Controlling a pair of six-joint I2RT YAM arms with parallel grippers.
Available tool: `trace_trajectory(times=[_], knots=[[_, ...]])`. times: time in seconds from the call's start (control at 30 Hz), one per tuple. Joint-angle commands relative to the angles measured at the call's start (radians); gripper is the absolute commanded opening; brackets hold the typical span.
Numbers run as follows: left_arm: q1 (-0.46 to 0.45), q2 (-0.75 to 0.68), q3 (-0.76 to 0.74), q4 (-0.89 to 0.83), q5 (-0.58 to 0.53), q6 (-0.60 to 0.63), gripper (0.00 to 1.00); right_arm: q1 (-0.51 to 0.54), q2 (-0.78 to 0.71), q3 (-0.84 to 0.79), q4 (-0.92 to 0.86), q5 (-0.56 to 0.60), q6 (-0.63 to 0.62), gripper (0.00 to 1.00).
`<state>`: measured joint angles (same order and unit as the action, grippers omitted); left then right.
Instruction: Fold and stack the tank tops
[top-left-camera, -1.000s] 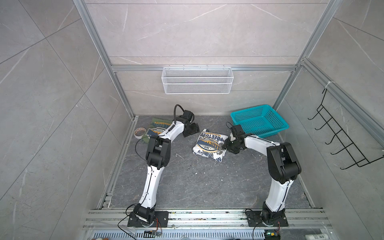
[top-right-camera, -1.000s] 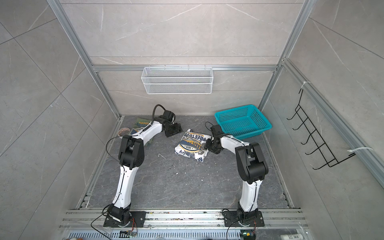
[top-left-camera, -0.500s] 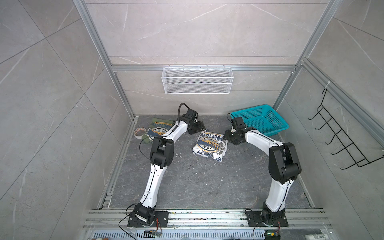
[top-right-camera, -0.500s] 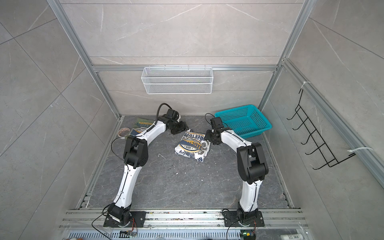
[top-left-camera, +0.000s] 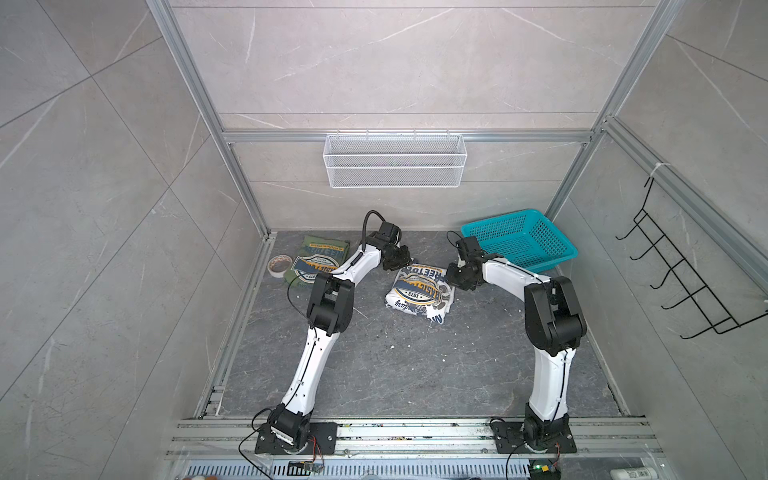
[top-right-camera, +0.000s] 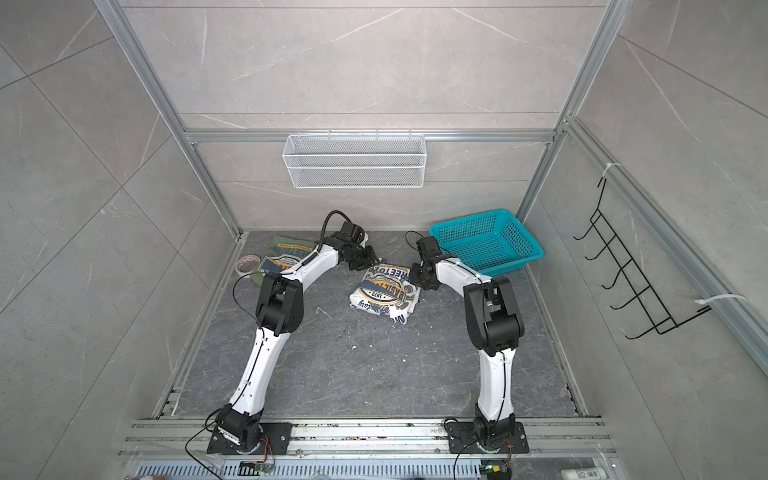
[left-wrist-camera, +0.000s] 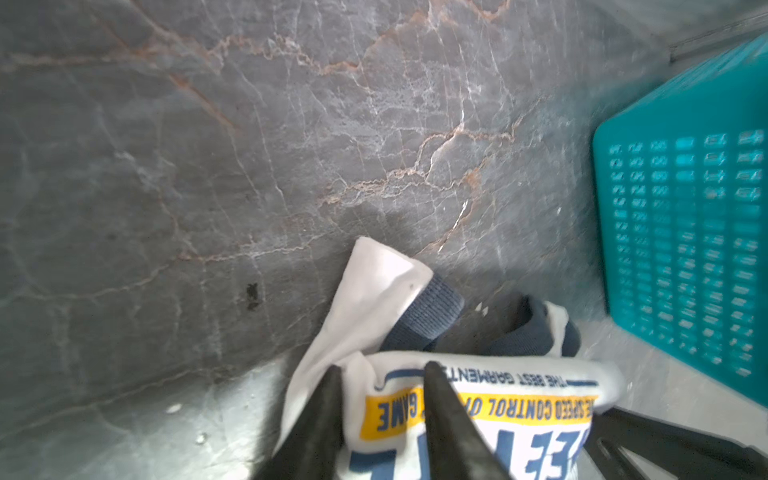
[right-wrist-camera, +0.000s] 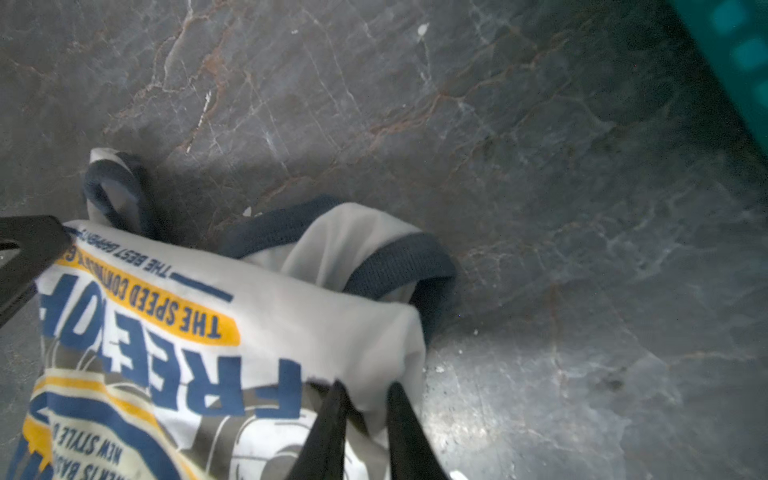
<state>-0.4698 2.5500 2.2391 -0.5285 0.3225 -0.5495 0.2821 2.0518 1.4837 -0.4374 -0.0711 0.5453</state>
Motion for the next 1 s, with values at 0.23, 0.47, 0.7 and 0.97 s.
trace_trajectory(times=[0.23, 0.47, 0.7, 0.97], knots=[[-0.013, -0.170, -0.156, 0.081, -0.082, -0.004, 0.02, 0.020, 0.029, 0.053, -0.028, -0.015, -0.023, 0.04], [-0.013, -0.506, -0.532, 0.237, -0.161, -0.051, 0.00, 0.089, -0.024, 0.015, -0.026, -0.035, -0.042, 0.00], [-0.014, -0.716, -0.811, 0.322, -0.194, -0.087, 0.00, 0.138, -0.152, -0.094, 0.040, -0.025, -0.012, 0.00], [-0.015, -0.701, -0.778, 0.322, -0.221, -0.087, 0.00, 0.138, -0.210, -0.069, 0.042, -0.045, 0.020, 0.00]])
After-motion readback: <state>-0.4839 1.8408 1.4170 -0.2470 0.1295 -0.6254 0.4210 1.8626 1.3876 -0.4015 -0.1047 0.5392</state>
